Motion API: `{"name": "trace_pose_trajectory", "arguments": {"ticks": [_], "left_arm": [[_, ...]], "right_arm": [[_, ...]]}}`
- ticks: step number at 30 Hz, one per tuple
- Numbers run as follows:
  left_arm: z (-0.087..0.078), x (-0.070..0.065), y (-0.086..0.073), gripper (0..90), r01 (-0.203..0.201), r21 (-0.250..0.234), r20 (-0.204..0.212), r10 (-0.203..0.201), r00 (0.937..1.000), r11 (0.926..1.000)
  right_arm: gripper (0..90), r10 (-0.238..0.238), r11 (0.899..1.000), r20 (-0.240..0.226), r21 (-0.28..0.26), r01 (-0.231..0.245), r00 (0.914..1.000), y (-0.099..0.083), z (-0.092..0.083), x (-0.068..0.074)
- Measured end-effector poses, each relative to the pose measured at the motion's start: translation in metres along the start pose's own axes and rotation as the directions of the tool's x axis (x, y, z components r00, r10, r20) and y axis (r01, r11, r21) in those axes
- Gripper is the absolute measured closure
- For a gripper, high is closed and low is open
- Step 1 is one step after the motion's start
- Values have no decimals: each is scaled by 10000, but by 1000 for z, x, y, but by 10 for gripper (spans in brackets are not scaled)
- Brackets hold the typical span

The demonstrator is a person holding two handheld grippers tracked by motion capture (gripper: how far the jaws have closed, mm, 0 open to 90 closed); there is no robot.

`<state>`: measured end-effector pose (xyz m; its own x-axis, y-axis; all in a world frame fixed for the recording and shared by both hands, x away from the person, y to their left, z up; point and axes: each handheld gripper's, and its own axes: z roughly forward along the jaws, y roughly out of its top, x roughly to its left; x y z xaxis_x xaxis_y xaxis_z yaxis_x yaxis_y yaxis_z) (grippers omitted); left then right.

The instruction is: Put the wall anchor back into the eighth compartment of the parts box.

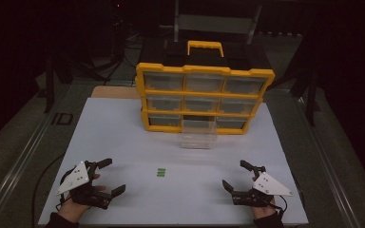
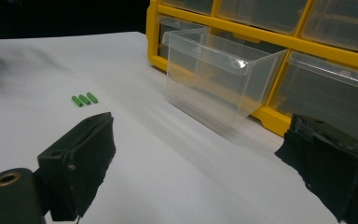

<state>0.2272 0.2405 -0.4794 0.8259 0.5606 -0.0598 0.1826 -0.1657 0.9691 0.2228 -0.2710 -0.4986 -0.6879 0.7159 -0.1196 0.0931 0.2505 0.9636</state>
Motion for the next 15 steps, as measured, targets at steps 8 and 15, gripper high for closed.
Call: {"name": "trace_pose_trajectory", "arguments": {"ticks": [8, 15], "left_arm": [[8, 5, 27, 0, 140, -23, 812, -137, 9966, 9999], [22, 4, 49, 0, -422, -172, 1338, 441, 9900, 9990]], "right_arm": [[84, 47, 10000, -178, -32, -48, 9998, 2, 0, 3], [84, 79, 9999, -309, -99, -82, 9995, 2, 0, 2]]}}
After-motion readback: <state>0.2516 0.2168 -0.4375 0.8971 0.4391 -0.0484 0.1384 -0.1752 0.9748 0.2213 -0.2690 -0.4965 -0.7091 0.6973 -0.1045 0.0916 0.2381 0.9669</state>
